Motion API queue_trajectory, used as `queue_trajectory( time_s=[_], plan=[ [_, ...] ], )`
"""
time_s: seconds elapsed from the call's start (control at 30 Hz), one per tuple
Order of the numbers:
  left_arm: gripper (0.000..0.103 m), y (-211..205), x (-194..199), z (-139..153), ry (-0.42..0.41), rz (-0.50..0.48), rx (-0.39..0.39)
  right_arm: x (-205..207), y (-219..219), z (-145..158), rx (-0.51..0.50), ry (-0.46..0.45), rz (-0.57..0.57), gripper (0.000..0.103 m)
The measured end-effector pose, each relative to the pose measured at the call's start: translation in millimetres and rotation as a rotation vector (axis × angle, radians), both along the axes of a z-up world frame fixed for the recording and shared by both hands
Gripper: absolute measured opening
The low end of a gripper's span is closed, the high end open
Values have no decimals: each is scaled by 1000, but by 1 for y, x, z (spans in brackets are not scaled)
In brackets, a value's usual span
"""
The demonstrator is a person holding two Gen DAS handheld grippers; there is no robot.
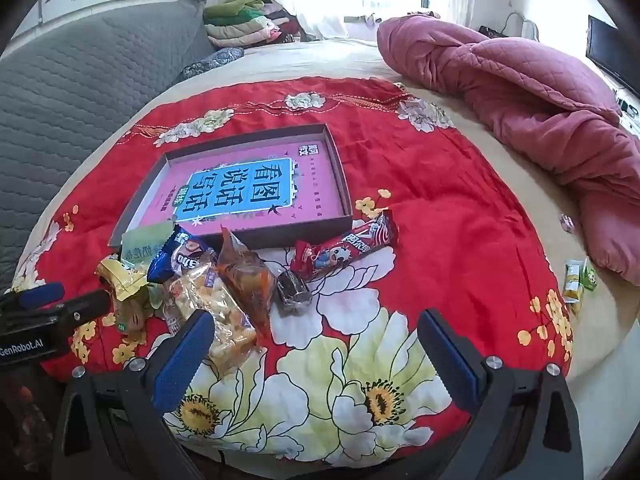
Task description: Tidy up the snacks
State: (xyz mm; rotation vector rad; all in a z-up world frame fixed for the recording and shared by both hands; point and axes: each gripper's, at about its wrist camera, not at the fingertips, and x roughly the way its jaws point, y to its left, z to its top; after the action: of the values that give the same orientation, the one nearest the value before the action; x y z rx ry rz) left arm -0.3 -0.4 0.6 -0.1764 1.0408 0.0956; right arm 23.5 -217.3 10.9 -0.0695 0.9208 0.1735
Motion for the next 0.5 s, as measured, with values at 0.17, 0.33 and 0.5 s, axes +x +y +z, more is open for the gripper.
queue_trajectory(
  time_s=[0.17, 0.33, 0.5],
  plan=[
    [98, -5, -8, -3, -11, -1, 0, -4, -5, 4, 8, 4, -6, 102],
    [97, 0, 0, -3, 32, -10, -15, -3, 0, 4, 3, 0, 12, 102],
    [98, -6, -3, -1, 32, -27, 2, -5, 3, 8, -5, -15, 15, 102]
  ],
)
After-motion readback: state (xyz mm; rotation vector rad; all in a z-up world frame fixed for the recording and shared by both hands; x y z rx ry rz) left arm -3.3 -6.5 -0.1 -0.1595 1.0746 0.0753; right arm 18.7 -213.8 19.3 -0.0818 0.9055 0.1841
